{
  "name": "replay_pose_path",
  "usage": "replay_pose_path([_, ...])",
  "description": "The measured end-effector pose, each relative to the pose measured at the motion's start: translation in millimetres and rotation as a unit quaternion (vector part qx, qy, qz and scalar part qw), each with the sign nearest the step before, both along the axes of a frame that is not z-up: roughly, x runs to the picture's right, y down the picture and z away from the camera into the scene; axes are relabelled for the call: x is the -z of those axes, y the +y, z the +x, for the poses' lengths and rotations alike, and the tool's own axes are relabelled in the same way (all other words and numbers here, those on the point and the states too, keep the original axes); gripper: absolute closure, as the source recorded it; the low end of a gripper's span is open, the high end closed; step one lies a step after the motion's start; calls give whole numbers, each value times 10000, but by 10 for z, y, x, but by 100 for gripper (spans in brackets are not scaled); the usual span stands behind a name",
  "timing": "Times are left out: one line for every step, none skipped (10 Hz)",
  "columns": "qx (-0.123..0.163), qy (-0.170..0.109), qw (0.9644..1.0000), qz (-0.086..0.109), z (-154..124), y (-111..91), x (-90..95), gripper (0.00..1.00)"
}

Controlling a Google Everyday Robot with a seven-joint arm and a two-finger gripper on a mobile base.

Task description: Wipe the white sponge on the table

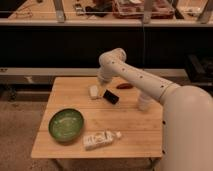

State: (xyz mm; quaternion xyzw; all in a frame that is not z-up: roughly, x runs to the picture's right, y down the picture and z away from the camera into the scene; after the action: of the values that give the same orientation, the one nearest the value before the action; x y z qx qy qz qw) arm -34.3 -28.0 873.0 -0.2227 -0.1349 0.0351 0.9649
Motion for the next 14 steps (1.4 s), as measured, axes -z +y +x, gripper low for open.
replay_pose_path([111, -4, 9999, 77, -64, -8, -114, 20])
replay_pose_path([193, 35, 9997, 140, -55, -19, -204, 20])
replay_pose_path([257, 50, 9996, 143, -43, 6, -299, 20])
replay_pose_path([308, 12, 9995, 86, -42, 76, -410, 20])
replay_pose_path([329, -43, 9994, 41, -47, 131, -471, 20])
replay_pose_path([360, -118, 9993, 32, -63, 170, -534, 20])
replay_pose_path([408, -221, 9989, 65, -115, 183, -607, 20])
replay_pose_path([441, -313, 9985, 93, -168, 189, -677, 20])
replay_pose_path([462, -373, 9982, 102, -196, 194, -731, 20])
replay_pose_path([496, -451, 9977, 105, -225, 208, -814, 20])
replay_pose_path([503, -506, 9974, 99, -243, 220, -867, 20])
replay_pose_path([506, -570, 9971, 82, -270, 240, -932, 20])
replay_pose_path([511, -600, 9969, 72, -287, 243, -983, 20])
replay_pose_path([551, -641, 9964, 58, -330, 234, -1067, 20])
